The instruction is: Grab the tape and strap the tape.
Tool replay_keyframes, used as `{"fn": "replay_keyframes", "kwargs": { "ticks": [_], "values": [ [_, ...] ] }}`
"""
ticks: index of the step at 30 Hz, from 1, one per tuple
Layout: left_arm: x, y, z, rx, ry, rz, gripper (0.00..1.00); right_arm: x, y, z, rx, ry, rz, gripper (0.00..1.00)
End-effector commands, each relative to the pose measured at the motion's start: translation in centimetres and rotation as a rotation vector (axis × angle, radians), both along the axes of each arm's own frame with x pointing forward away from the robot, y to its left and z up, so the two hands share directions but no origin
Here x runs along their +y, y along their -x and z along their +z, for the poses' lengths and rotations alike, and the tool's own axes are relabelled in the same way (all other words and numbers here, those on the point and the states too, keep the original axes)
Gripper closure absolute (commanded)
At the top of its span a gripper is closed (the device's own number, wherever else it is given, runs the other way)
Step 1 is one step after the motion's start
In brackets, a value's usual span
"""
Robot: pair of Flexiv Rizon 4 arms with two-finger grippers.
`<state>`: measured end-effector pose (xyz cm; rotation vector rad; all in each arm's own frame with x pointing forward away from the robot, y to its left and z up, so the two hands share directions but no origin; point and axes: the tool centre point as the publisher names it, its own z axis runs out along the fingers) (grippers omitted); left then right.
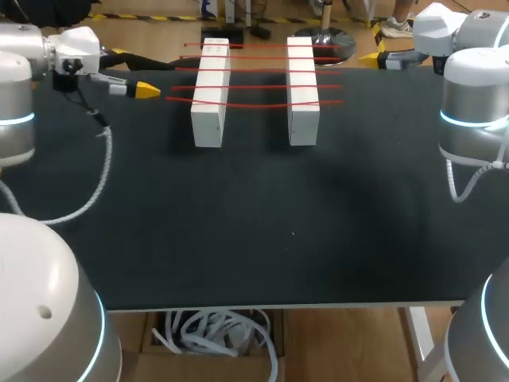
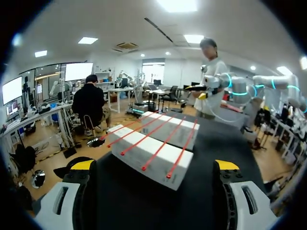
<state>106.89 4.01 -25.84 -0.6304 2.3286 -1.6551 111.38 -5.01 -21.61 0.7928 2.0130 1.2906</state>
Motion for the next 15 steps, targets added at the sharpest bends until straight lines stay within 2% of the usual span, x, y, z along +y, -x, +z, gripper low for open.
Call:
{"fn": "replay_keyframes", "kwargs": {
  "ticks": [1, 2, 3, 5, 6, 8, 10, 15],
  "values": [
    [0.2, -0.7, -0.2, 0.031, 0.025, -0.103, 0.17, 0.0, 0.0, 0.0, 0.000, 0.000, 0.000, 0.00],
    [0.2, -0.7, -0.3, 0.030, 0.024, -0.104, 0.27, 0.0, 0.0, 0.0, 0.000, 0.000, 0.000, 0.00],
    [0.1, -0.7, -0.4, 0.024, 0.027, -0.122, 0.20, 0.0, 0.0, 0.0, 0.000, 0.000, 0.000, 0.00],
    [0.0, -0.6, -0.4, 0.018, 0.025, -0.125, 0.55, 0.0, 0.0, 0.0, 0.000, 0.000, 0.000, 0.00],
    [0.0, -0.6, -0.5, 0.019, 0.037, -0.132, 0.61, 0.0, 0.0, 0.0, 0.000, 0.000, 0.000, 0.00],
    [-0.1, -0.6, -0.5, 0.012, 0.040, -0.151, 0.60, 0.0, 0.0, 0.0, 0.000, 0.000, 0.000, 0.00],
    [-0.4, -0.5, -0.6, 0.008, 0.039, -0.174, 0.53, 0.0, 0.0, 0.0, 0.000, 0.000, 0.000, 0.00],
    [-0.8, -0.3, -1.1, 0.003, 0.034, -0.198, 0.51, 0.0, 0.0, 0.0, 0.000, 0.000, 0.000, 0.00]
  ]
}}
